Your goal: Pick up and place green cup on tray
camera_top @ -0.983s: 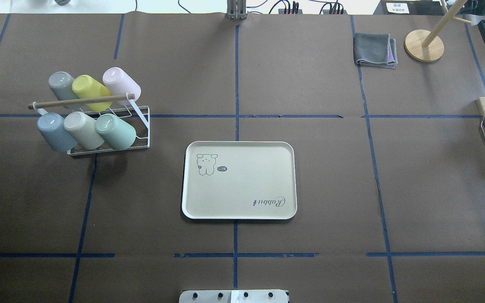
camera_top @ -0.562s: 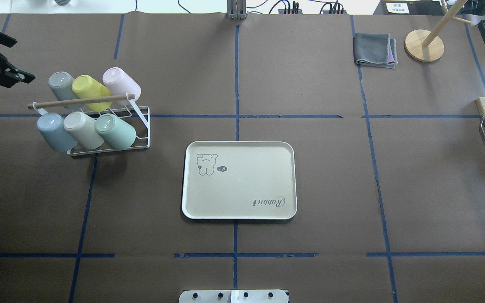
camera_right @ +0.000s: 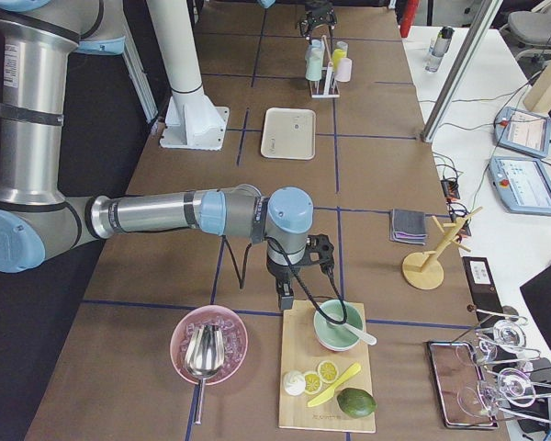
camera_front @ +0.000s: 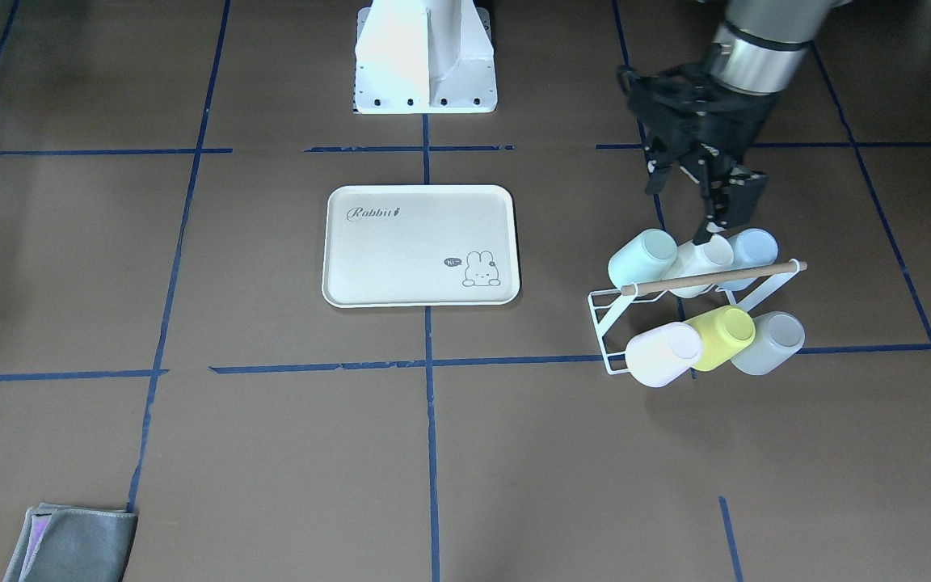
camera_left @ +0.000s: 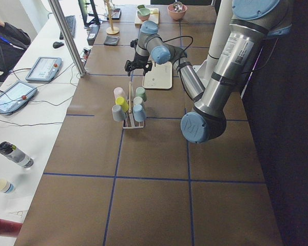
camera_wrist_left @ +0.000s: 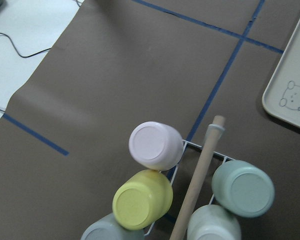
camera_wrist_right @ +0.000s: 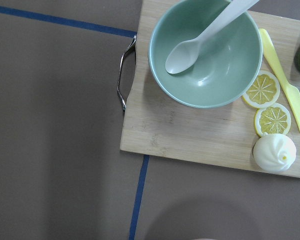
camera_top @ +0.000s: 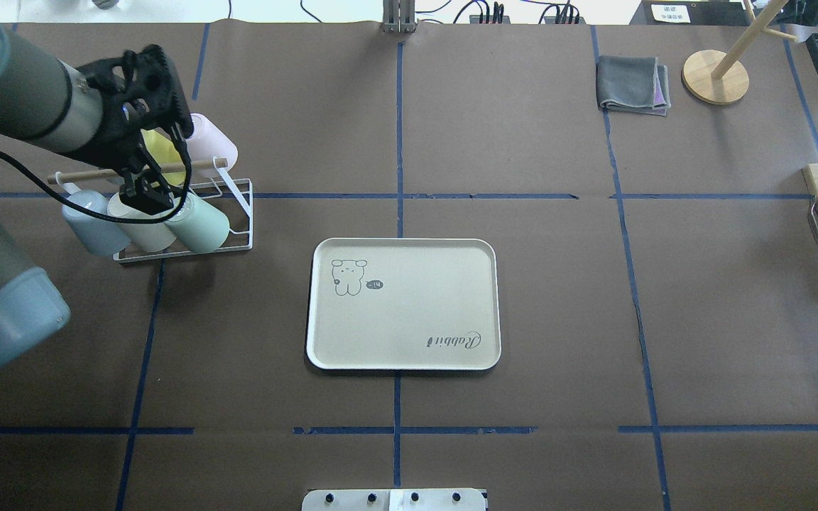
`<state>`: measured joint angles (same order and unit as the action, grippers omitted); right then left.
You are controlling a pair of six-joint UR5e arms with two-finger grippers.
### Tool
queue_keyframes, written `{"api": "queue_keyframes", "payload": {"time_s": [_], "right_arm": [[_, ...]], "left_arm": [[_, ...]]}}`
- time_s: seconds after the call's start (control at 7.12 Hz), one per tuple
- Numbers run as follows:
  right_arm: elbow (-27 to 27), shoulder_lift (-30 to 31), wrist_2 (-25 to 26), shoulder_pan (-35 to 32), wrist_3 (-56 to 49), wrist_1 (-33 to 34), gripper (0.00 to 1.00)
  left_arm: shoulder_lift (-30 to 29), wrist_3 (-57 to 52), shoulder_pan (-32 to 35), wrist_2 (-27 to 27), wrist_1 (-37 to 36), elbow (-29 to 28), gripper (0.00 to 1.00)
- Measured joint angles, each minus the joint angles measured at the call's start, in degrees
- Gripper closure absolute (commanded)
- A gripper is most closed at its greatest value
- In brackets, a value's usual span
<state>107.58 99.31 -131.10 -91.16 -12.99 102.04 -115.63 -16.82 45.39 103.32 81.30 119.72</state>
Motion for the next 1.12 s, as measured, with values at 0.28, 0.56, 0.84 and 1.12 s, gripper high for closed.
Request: {"api": "queue_keyframes", "payload": {"time_s": [0.28,0.56,0.84,1.12], "right_arm": [[-0.17,0.00,-0.09,-0.01,0.05,0.06,0.00],[-0.60,0.00,-0.12,0.00,0.06,0.07,0.00],[-1.36,0.00,-0.04,0.01,-0.05,0.01,0.00],[-1.70,0.00,-0.01,0.00,-0.10,0.00,0.00]], "left_arm": [[-2.87,-12.16,-4.99,-12.50,-8.20,0.57,0.00],[-5.73,-21.21,-9.15,-24.89,-18.40,0.98,0.00],[-7.15,-28.51,-12.86,-33.89,-24.90,1.16,0.00],[-7.02,-38.02,-15.70,-40.07,-27.67,1.13,0.00]]}}
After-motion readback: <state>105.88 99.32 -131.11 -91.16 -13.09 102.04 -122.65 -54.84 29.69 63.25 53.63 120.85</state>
